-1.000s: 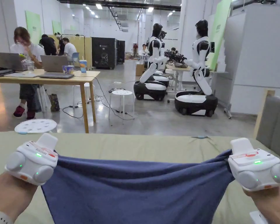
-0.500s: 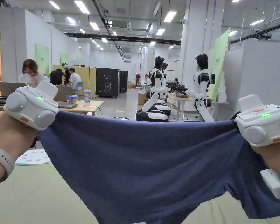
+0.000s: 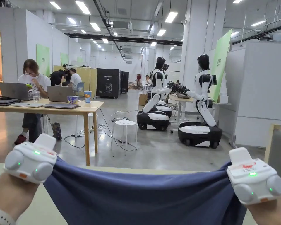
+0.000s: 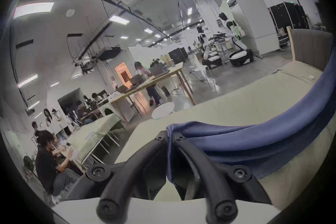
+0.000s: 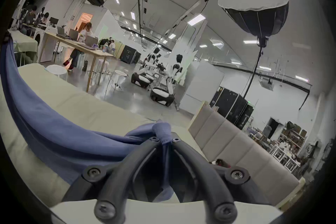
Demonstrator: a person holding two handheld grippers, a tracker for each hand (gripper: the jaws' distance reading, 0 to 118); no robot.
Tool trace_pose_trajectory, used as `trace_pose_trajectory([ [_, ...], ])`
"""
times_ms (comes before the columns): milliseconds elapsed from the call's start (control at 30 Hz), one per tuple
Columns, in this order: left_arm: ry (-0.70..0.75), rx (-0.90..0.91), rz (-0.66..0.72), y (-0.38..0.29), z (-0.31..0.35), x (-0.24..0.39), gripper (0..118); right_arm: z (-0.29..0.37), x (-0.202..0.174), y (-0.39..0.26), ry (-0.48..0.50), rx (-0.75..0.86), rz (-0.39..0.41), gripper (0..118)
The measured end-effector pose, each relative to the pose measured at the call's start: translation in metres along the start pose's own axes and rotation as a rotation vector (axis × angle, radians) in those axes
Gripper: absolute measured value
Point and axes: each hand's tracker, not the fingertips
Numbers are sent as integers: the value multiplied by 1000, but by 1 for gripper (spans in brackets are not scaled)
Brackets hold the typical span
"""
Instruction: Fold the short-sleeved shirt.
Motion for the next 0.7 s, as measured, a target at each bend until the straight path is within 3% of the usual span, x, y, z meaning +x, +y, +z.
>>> trace_pose_trajectory([
  [367, -153, -226, 21, -141, 99, -3, 0, 114, -2, -119, 158, -205, 35, 4],
  [467, -242, -334, 148, -200, 137, -2, 0, 144, -12, -175, 222, -276, 34, 4],
  [567, -288, -447, 182, -256, 161, 6, 0, 167, -24, -225, 277, -394, -16, 4],
  [700, -348, -509, 340, -301, 181, 4, 1, 186, -32, -267, 295, -461, -63, 5],
])
